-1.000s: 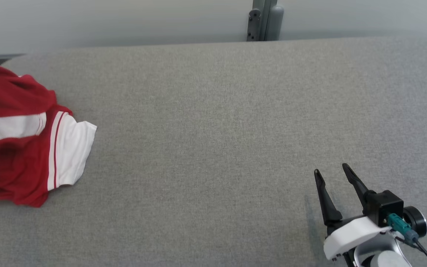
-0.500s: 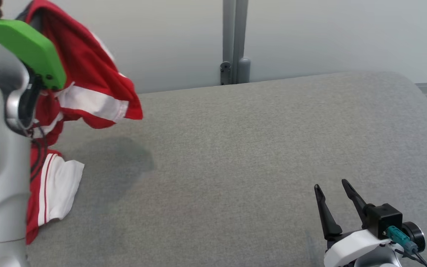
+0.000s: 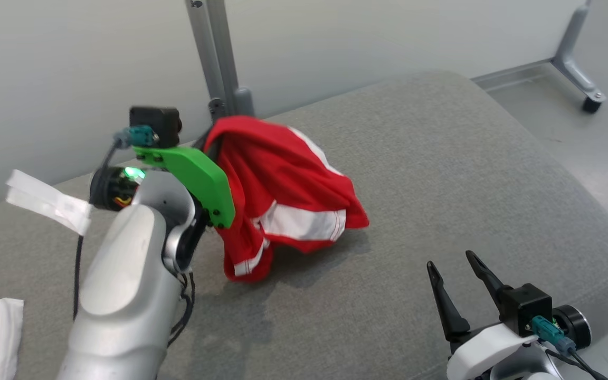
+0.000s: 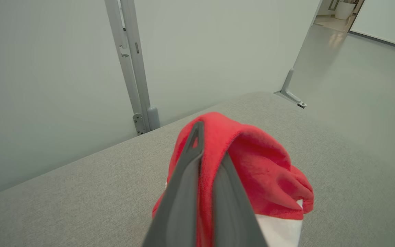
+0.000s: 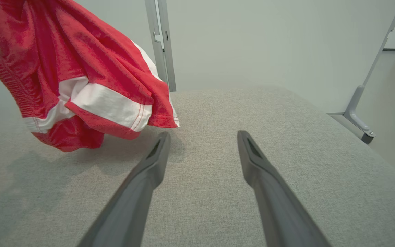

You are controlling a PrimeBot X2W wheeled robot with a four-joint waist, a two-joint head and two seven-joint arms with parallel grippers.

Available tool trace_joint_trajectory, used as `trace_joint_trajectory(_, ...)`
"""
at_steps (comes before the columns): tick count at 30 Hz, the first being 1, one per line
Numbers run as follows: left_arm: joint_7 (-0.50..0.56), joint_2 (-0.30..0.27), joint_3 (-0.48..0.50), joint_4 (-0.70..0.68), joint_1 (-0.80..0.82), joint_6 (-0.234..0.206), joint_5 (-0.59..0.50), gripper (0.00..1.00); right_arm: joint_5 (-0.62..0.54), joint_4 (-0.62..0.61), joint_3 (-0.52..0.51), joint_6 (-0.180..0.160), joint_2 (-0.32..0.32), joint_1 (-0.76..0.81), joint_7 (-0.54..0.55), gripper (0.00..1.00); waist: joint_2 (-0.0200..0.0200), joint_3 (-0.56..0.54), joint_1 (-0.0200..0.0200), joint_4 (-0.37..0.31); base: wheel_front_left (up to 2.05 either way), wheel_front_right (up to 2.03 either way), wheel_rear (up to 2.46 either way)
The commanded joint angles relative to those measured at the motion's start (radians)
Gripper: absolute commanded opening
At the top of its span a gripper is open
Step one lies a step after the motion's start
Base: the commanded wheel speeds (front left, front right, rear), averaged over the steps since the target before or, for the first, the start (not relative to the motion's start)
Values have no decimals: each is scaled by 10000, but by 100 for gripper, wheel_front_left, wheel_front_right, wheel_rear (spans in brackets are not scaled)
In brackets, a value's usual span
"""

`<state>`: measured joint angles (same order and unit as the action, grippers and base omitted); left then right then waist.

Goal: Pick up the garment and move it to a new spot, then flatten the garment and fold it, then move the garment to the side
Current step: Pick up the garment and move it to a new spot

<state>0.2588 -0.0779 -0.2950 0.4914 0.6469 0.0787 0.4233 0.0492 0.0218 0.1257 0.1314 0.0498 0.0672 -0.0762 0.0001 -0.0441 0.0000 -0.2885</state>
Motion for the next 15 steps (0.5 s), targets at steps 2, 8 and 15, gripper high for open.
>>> trace_joint_trajectory(2, -147, 50, -177, 565, -323, -131, -67, 0, -23, -73, 83, -13, 11, -151, 46, 100, -1, 533, 0, -1019, 0, 0, 0)
trace_joint_trajectory(8, -498, 181, -603, 2222, -844, -271, -20, 0, 18, -83, 203, -13, 10, -158, 49, 100, -1, 715, 0, -1396, 0, 0, 0)
trace_joint_trajectory(15, -1984, 241, -833, 2728, -1091, -151, 262, 100, 62, -96, -76, -13, 11, 69, 12, 100, -1, 593, 0, -882, 0, 0, 0)
